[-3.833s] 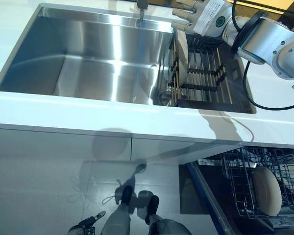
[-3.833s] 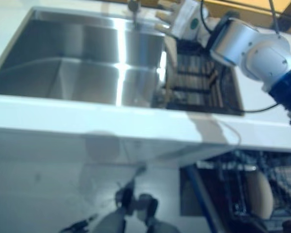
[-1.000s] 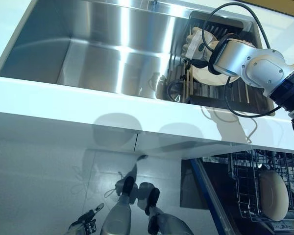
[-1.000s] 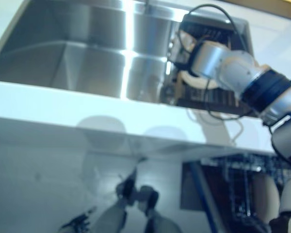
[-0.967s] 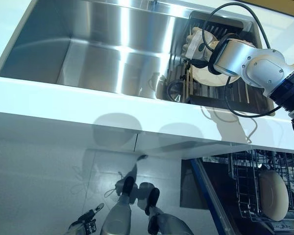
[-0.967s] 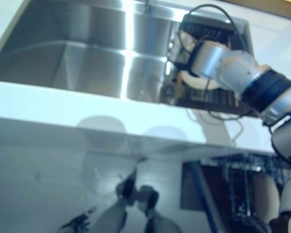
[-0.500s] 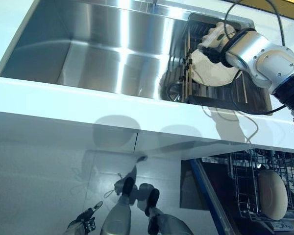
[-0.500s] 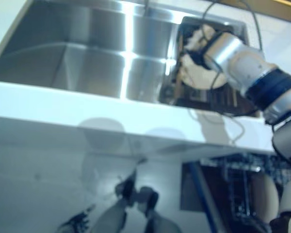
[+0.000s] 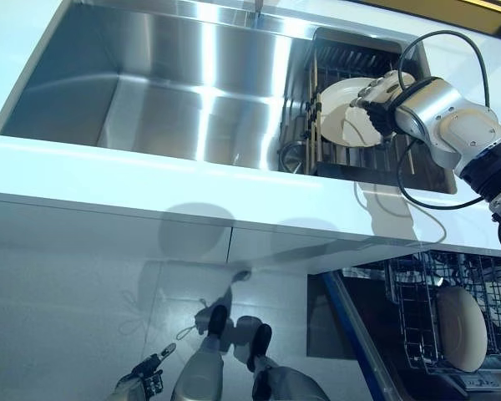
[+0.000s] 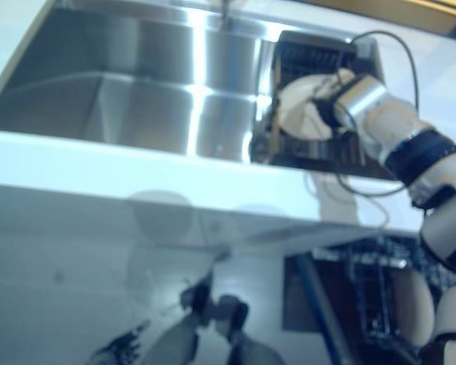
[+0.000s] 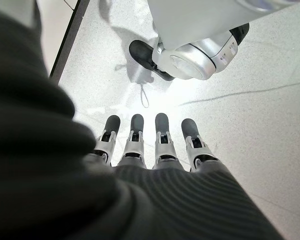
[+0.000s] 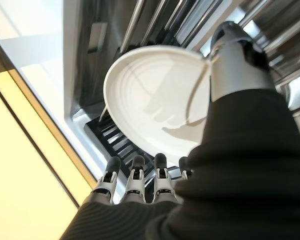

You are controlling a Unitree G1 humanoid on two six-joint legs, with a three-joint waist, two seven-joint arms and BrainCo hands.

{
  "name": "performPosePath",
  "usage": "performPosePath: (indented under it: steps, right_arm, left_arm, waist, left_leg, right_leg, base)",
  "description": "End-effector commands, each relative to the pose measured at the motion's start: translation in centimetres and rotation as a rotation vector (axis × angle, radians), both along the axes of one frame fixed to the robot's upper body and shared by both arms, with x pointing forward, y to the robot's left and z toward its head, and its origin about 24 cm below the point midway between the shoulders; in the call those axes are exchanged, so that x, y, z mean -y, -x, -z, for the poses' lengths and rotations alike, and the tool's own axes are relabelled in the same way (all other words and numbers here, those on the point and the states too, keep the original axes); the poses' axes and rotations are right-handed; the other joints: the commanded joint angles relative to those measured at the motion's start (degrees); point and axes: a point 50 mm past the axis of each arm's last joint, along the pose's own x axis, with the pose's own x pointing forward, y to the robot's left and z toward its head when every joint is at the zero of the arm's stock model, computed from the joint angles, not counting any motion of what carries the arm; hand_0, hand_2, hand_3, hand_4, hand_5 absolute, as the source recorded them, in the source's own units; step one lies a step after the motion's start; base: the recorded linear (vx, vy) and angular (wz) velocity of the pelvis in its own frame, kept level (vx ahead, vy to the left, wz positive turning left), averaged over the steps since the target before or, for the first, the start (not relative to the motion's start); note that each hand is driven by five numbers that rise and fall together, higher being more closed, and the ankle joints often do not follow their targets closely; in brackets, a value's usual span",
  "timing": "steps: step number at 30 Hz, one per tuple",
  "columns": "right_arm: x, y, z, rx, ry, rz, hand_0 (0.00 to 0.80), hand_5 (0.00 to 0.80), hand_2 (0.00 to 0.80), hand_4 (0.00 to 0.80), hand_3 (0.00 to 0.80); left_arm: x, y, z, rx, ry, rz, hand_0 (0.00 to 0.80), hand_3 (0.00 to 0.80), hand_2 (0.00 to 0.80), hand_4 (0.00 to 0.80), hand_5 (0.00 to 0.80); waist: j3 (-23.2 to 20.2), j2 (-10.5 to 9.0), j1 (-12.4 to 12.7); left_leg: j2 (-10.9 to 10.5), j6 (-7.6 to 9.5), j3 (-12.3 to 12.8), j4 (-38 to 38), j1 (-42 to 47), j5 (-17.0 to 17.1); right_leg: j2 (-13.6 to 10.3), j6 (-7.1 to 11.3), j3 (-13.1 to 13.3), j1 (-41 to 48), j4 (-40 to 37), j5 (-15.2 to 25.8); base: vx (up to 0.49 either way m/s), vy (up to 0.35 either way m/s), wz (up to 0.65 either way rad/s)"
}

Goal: Take plates into dishwasher

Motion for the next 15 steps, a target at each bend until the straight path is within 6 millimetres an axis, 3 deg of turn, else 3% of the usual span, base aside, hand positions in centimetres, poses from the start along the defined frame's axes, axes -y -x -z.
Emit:
performPosePath:
  steps: [1, 11, 15]
  right_arm:
    - [-0.5, 0.1, -0.7, 0.045, 0.021, -0.025, 0.000, 0.000, 0.000, 0.000, 0.000]
    - [-1.1, 0.1, 0.9, 0.071, 0.136, -0.084, 0.000, 0.000, 0.000, 0.000, 0.000]
    - [-0.5, -0.1, 1.9, 0.124, 0.162, -0.073, 0.000, 0.000, 0.000, 0.000, 0.000]
  left_arm:
    - [0.1, 0.7, 0.3, -0.031, -0.007, 0.032, 0.000, 0.000, 0.000, 0.000, 0.000]
    - [0.5, 0.6, 0.4, -0.025, 0.004, 0.017, 0.000, 0.000, 0.000, 0.000, 0.000]
    - [0.7, 0.5, 0.4, -0.018, 0.011, 0.014, 0.000, 0.000, 0.000, 0.000, 0.000]
  waist:
    - [-0.64, -1.67, 0.18]
    - [-0.19, -1.32, 0.37]
    - [0.05, -0.91, 0.73]
  left_leg:
    - [1.56, -2.15, 3.36, -0.62, 0.55, -1.62]
    - [1.52, -2.00, 3.35, -0.62, 0.10, -1.42]
    - [1.49, -1.88, 3.11, -0.62, -0.01, -1.49]
  right_leg:
    - [-6.31, 7.71, 0.10, -1.76, -0.11, 5.08]
    - [-6.33, 7.69, -0.17, -2.09, -0.11, 5.17]
    - [-6.42, 7.71, -0.41, -2.12, -0.11, 5.16]
  base:
    - [0.000, 0.000, 0.00]
    - [0.000, 0.000, 0.00]
    - [0.000, 0.000, 0.00]
